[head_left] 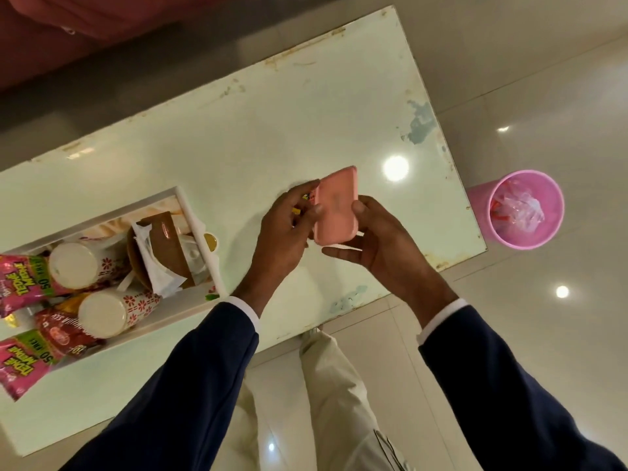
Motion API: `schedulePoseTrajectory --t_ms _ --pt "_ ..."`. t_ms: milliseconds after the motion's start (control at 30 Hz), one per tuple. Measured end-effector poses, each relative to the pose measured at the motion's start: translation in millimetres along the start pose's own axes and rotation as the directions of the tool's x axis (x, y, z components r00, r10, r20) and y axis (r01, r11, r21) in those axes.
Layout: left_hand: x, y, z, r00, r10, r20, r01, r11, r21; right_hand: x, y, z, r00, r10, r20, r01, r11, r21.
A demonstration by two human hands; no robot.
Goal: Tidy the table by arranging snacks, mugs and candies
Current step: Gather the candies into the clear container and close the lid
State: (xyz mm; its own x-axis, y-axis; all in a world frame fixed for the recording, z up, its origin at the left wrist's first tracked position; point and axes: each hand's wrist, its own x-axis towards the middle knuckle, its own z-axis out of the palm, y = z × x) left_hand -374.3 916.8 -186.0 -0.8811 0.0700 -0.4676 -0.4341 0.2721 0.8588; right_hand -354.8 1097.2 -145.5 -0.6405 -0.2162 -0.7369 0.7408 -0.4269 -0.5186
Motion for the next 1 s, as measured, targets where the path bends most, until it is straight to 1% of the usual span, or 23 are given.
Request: schedulePoseTrajectory --t_ms 33,67,133,167,200,233,267,300,400,467,500,600,733,833,900,967,1000 --pt "-0.2 0.1 -0.1 0.999 -0.005 -0.052 0.005 1.000 0.010 0.5 2.9 3.5 0.999 -0.011 -0.050 0.011 1.000 0.010" --pt "0.6 -0.8 -1.7 0.995 -0.027 -0.098 0.027 1.000 -0.001 3.7 5.8 5.2 0.994 -0.032 -0.107 0.028 0.999 -0.038" --pt "3.3 -2.7 -5.9 0.990 -0.063 -0.128 0.065 0.998 0.012 15.0 9.2 6.7 0.977 -0.111 -0.180 0.060 0.961 -0.270" --pt "4.9 -3.5 -6.8 0.990 -0.065 -0.126 0.072 0.996 0.051 22.1 9.9 6.7 0.965 -0.163 -0.205 0.063 0.904 -0.422" --pt "6.8 -4.1 -6.9 0.991 -0.058 -0.123 0.071 0.992 0.107 30.0 10.2 7.1 0.948 -0.226 -0.224 0.054 0.807 -0.588" --pt "9.6 -5.9 -7.0 0.991 -0.044 -0.126 0.067 0.981 0.180 38.5 11.3 8.0 0.926 -0.296 -0.233 0.032 0.679 -0.734" --pt "12.4 -6.3 -6.4 0.991 -0.025 -0.134 0.059 0.965 0.254 45.5 12.4 9.7 0.906 -0.359 -0.227 0.008 0.548 -0.836" --pt "16.5 -6.6 -6.2 0.990 -0.004 -0.144 0.053 0.941 0.333 52.3 13.7 11.9 0.891 -0.404 -0.206 -0.002 0.451 -0.893" --pt "31.4 -10.9 -9.5 0.993 0.042 -0.109 0.027 0.828 0.560 68.6 20.8 15.5 0.883 -0.441 -0.162 -0.027 0.297 -0.954" --pt "38.1 -14.9 -10.5 0.998 0.010 -0.055 0.028 0.757 0.653 76.6 26.4 13.1 0.883 -0.439 -0.165 -0.071 0.223 -0.972" --pt "39.5 -17.0 -10.1 0.999 -0.012 -0.034 0.031 0.742 0.670 79.1 28.4 12.0 0.886 -0.429 -0.173 -0.094 0.200 -0.975" --pt "39.5 -20.5 -7.2 0.999 -0.046 -0.016 0.045 0.737 0.674 82.4 33.2 11.0 0.898 -0.402 -0.181 -0.119 0.174 -0.978" --pt "37.8 -25.2 -8.2 0.996 -0.082 -0.027 0.078 0.727 0.682 85.0 40.0 9.0 0.904 -0.408 -0.130 -0.080 0.137 -0.987" --pt "33.9 -29.3 -5.9 0.992 -0.124 -0.019 0.107 0.756 0.646 84.3 46.3 7.5 0.918 -0.389 -0.082 -0.056 0.077 -0.995" --pt "34.8 -30.5 -4.8 0.990 -0.143 -0.017 0.121 0.760 0.639 84.5 48.1 7.2 0.928 -0.363 -0.079 -0.066 0.049 -0.997" --pt "36.3 -28.7 -4.3 0.984 -0.178 0.005 0.131 0.745 0.654 86.5 48.5 5.0 0.937 -0.336 -0.094 -0.082 0.049 -0.995" --pt "35.5 -27.7 -4.0 0.979 -0.201 0.021 0.136 0.728 0.672 87.2 48.8 3.0 0.939 -0.327 -0.101 -0.081 0.073 -0.994"
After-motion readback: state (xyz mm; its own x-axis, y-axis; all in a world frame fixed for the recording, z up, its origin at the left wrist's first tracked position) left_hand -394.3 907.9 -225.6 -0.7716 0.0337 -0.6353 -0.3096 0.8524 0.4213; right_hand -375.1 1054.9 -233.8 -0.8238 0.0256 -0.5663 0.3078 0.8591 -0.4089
